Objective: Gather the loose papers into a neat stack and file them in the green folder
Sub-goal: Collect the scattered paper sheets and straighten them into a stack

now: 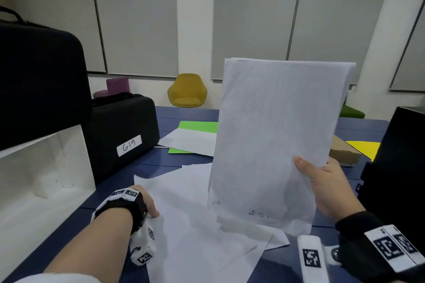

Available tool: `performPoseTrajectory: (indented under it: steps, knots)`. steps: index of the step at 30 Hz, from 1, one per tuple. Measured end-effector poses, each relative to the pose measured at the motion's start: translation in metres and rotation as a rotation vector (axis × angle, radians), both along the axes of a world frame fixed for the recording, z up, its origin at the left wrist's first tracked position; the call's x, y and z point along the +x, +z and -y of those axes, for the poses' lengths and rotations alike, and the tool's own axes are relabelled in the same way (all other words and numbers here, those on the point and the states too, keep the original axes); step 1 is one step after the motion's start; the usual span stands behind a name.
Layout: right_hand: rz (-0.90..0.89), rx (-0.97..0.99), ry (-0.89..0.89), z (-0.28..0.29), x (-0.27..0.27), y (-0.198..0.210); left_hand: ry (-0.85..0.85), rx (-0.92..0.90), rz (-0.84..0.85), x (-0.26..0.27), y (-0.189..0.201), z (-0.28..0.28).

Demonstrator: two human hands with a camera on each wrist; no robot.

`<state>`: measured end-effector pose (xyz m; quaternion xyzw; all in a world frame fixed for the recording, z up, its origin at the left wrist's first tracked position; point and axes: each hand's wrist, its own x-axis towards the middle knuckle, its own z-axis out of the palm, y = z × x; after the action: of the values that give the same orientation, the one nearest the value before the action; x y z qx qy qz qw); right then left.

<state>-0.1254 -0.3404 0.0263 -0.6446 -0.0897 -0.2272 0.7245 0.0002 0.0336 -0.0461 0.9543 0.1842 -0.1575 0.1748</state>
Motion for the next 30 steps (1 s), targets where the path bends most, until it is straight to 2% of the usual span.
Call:
performPoseTrajectory:
  steps: [3,5,7,10,12,14,18,24,30]
  knots:
    - [-0.006,0.001,0.002,0.000,-0.001,0.000,0.038,-0.025,0.088,-0.002,0.001,0.006]
    - [-0.009,-0.006,0.007,0.001,-0.002,-0.002,0.102,-0.109,0.172,-0.004,-0.001,0.005]
    - [-0.009,-0.009,0.002,0.002,-0.003,-0.002,0.156,-0.283,0.318,-0.002,0.002,-0.002]
    - [0.000,-0.044,-0.009,0.004,-0.007,-0.003,0.143,-0.663,0.579,-0.005,0.016,-0.013]
    - [0.009,-0.060,-0.017,0.004,-0.009,0.000,0.083,-0.919,0.662,-0.012,0.038,-0.015]
    - [0.021,-0.062,-0.032,0.004,-0.010,0.002,-0.016,-1.061,0.700,-0.015,0.062,-0.014]
    - [0.019,-0.024,-0.032,0.003,-0.008,0.005,-0.216,-1.128,0.766,-0.024,0.103,-0.005]
    - [0.005,0.156,0.026,-0.003,-0.002,0.000,-0.466,-1.243,0.804,-0.056,0.148,0.018]
    - [-0.012,0.222,0.105,-0.010,-0.008,0.007,-0.553,-1.381,0.806,-0.076,0.172,0.042]
